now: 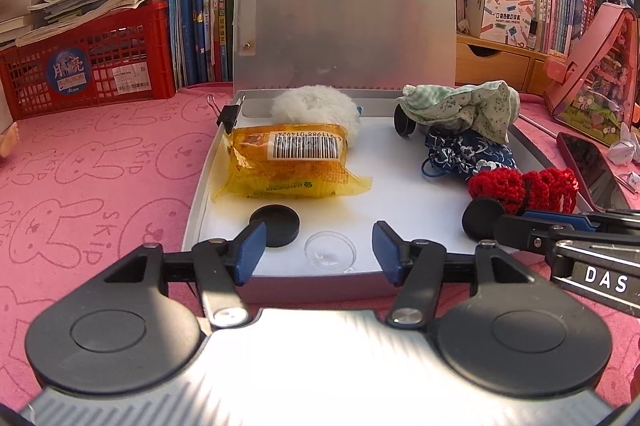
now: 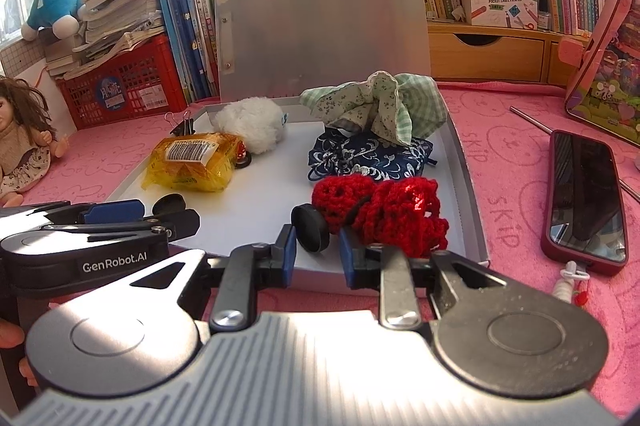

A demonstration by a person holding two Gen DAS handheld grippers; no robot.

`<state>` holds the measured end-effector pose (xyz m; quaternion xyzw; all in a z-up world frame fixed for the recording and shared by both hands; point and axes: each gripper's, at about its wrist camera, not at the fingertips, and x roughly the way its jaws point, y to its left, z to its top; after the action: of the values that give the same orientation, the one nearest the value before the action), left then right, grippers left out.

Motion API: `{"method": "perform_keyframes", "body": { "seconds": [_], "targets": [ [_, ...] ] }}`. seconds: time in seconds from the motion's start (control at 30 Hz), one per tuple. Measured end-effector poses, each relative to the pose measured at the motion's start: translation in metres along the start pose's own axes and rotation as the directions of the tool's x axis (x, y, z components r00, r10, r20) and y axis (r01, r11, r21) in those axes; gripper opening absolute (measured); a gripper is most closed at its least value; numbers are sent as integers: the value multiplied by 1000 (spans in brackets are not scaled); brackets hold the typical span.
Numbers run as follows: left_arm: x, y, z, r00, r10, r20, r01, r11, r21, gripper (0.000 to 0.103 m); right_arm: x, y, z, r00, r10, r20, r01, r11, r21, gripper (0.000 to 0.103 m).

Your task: Organize objects

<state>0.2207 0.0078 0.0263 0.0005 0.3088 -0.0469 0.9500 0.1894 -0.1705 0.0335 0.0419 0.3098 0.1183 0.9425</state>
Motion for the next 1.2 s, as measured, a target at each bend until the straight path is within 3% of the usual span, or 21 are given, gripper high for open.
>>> {"method": "perform_keyframes", "body": {
  "seconds": [0.1, 0.27, 0.43, 0.67, 0.93, 1.2],
  "targets": [
    [-4, 0, 0, 1000, -7, 4, 7, 1000, -8, 76, -5, 2, -1, 1000, -8, 15, 8, 1000, -15, 31],
    [-16, -3, 0, 999, -18, 28, 19, 1000, -2, 88, -16, 4, -2, 999, -28, 41, 29, 999, -33, 50],
    [-29, -5, -1, 999, -12, 52, 11, 1000, 5, 95, -28, 6, -3, 996, -52, 75, 55, 997, -47, 58],
    [-47, -5, -5, 998, -1, 58, 1, 1000, 10, 97, -44, 7, -5, 990, -82, 114, 89, 995, -54, 76],
    [-71, -1, -22, 999, -13, 44, 13, 1000, -5, 97, -61, 8, -19, 990, -88, 106, 92, 995, -30, 86],
    [-92, 3, -49, 1000, 10, 20, -10, 1000, -7, 97, -71, 17, -42, 992, -102, 75, 106, 993, -58, 90]
  ]
}}
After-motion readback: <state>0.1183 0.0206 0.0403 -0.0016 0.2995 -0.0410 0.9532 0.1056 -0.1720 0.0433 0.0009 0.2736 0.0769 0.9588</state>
